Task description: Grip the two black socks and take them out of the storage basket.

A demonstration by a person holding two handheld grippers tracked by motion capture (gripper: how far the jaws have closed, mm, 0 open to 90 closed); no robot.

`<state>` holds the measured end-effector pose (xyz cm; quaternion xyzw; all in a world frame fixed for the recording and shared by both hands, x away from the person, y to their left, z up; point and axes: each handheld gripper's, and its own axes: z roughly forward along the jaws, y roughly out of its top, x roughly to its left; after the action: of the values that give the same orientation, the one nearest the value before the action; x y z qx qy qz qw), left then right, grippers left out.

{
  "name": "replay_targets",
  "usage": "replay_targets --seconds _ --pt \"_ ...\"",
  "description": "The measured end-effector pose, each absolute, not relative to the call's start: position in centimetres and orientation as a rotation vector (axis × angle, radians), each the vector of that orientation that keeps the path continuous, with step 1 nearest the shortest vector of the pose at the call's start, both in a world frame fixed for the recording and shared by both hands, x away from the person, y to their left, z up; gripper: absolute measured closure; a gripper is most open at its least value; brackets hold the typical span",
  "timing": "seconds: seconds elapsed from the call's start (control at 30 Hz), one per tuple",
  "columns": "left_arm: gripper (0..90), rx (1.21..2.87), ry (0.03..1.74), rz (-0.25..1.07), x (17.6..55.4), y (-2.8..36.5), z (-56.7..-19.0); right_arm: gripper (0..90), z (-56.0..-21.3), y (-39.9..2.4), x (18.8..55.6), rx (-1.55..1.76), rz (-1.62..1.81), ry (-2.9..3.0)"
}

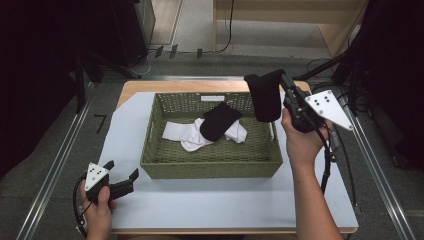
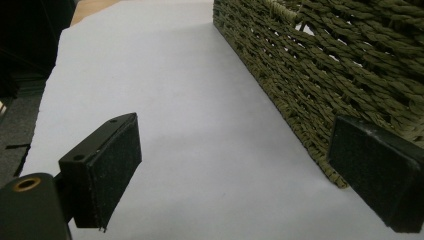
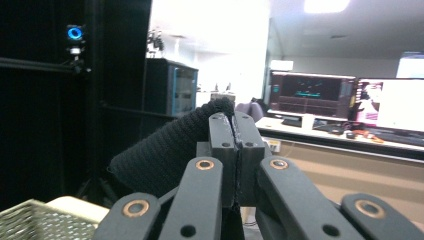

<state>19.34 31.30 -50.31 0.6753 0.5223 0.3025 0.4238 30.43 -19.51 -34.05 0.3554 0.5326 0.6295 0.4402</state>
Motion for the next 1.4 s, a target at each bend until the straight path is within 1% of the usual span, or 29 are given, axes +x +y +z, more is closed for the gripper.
replay_targets --seconds 0.23,0.33,0.37,0.5,0.53,0.6,0.63,0.7,0.77,0.8,0.87,0.97,1.0,1.03,1.13,1.17,1.2,1.23,1.27,1.3,1.37,1.4 --pt "8.4 1.69 1.308 0.761 19.3 31.2 -50.3 90.0 -33.3 -23.3 29.6 0.916 1.528 1.243" --pt "8.4 1.689 1.306 0.763 19.3 31.2 -50.3 90.0 -33.3 -24.2 29.4 0.928 1.525 1.23" --pt "8.4 1.69 1.307 0.764 19.3 31.2 -50.3 90.0 -33.5 -25.0 29.2 0.937 1.51 1.228" --pt "8.4 1.69 1.307 0.767 19.3 31.2 -50.3 90.0 -34.2 -26.1 29.1 0.957 1.491 1.231" --pt "8.4 1.692 1.308 0.768 19.3 31.2 -50.3 90.0 -35.0 -26.7 29.1 0.981 1.477 1.236" --pt "8.4 1.691 1.307 0.77 19.3 31.2 -50.3 90.0 -35.5 -26.9 29.2 0.998 1.474 1.239" --pt "8.4 1.69 1.305 0.77 19.3 31.2 -50.3 90.0 -36.8 -27.4 29.4 1.03 1.455 1.252" --pt "8.4 1.689 1.305 0.77 19.3 31.2 -50.3 90.0 -37.3 -27.6 29.4 1.044 1.449 1.258" --pt "8.4 1.689 1.304 0.77 19.3 31.2 -50.3 90.0 -38.6 -27.8 29.6 1.075 1.433 1.278" --pt "8.4 1.689 1.304 0.771 19.3 31.2 -50.3 90.0 -40.0 -28.1 29.7 1.106 1.417 1.294" --pt "8.4 1.689 1.304 0.771 19.3 31.2 -50.3 90.0 -40.7 -28.2 29.8 1.122 1.41 1.3" --pt "8.4 1.688 1.304 0.77 19.3 31.2 -50.3 90.0 -42.7 -28.6 29.9 1.168 1.38 1.324" --pt "8.4 1.687 1.305 0.77 19.3 31.2 -50.3 90.0 -43.9 -28.7 30.0 1.199 1.356 1.342" --pt "8.4 1.688 1.305 0.769 19.3 31.2 -50.3 90.0 -43.9 -28.7 30.0 1.199 1.356 1.342" --pt "8.4 1.686 1.305 0.77 19.3 31.2 -50.3 90.0 -45.7 -28.8 30.2 1.242 1.325 1.384" --pt "8.4 1.686 1.305 0.77 19.3 31.2 -50.3 89.0 -46.2 -28.8 30.3 1.257 1.313 1.409" --pt "8.4 1.687 1.304 0.77 19.3 31.2 -50.3 86.1 -46.6 -28.7 30.4 1.27 1.301 1.43" --pt "8.4 1.687 1.305 0.77 19.3 31.2 -50.3 80.6 -46.9 -28.6 30.5 1.272 1.294 1.441" --pt "8.4 1.687 1.305 0.77 19.3 31.2 -50.3 73.3 -47.1 -28.5 30.5 1.284 1.304 1.442" --pt "8.4 1.687 1.305 0.77 19.3 31.2 -50.3 62.2 -47.1 -28.2 30.5 1.293 1.322 1.414" --pt "8.4 1.687 1.305 0.77 19.3 31.2 -50.3 56.9 -46.5 -28.0 30.4 1.292 1.351 1.375" --pt "8.4 1.687 1.305 0.77 19.3 31.2 -50.3 56.9 -46.5 -28.0 30.4 1.292 1.351 1.375"
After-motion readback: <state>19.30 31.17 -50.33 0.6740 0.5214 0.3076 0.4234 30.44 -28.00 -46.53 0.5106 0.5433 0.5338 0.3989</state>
